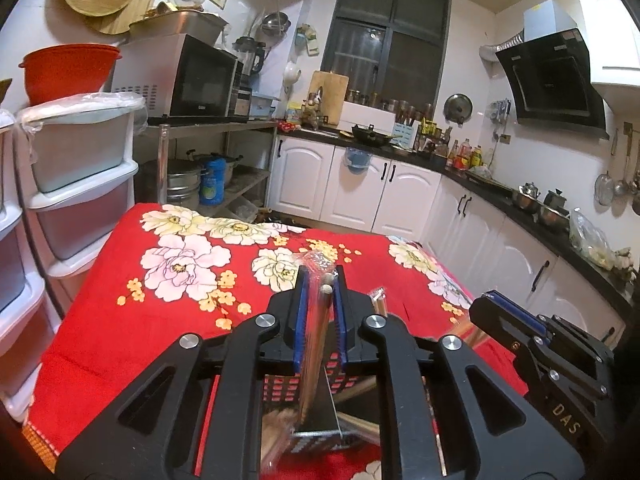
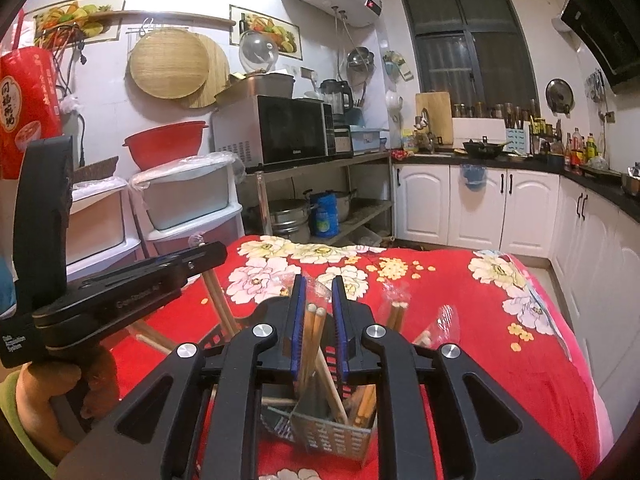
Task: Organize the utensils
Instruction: 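Open the right tool in the caddy while the left tool releases its chopsticks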
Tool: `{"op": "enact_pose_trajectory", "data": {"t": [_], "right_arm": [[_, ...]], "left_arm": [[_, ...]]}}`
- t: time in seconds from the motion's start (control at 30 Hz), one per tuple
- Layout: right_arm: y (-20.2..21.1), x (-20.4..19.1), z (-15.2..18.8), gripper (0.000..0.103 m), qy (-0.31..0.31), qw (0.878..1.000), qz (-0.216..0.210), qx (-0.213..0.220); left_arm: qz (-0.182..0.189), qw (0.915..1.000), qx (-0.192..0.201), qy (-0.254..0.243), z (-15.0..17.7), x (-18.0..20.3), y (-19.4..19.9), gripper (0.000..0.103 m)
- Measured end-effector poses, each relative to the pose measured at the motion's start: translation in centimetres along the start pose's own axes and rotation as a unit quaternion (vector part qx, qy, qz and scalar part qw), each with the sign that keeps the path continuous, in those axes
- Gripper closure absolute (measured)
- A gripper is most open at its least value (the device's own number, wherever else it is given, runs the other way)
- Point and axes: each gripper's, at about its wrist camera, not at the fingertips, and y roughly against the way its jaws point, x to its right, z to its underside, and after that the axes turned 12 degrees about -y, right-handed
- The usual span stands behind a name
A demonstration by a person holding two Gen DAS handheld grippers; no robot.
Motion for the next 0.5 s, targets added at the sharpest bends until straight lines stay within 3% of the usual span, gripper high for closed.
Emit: {"op": "enact_pose_trajectory", "data": {"t": [0.5], "right_arm": [[2.2, 0.7, 0.8, 0.063, -0.009, 1.0, 0.005, -0.009]], "left_arm": [[-0.002, 0.9999, -0.011, -0.006, 1.5, 0.2, 2.7, 0.063]]}}
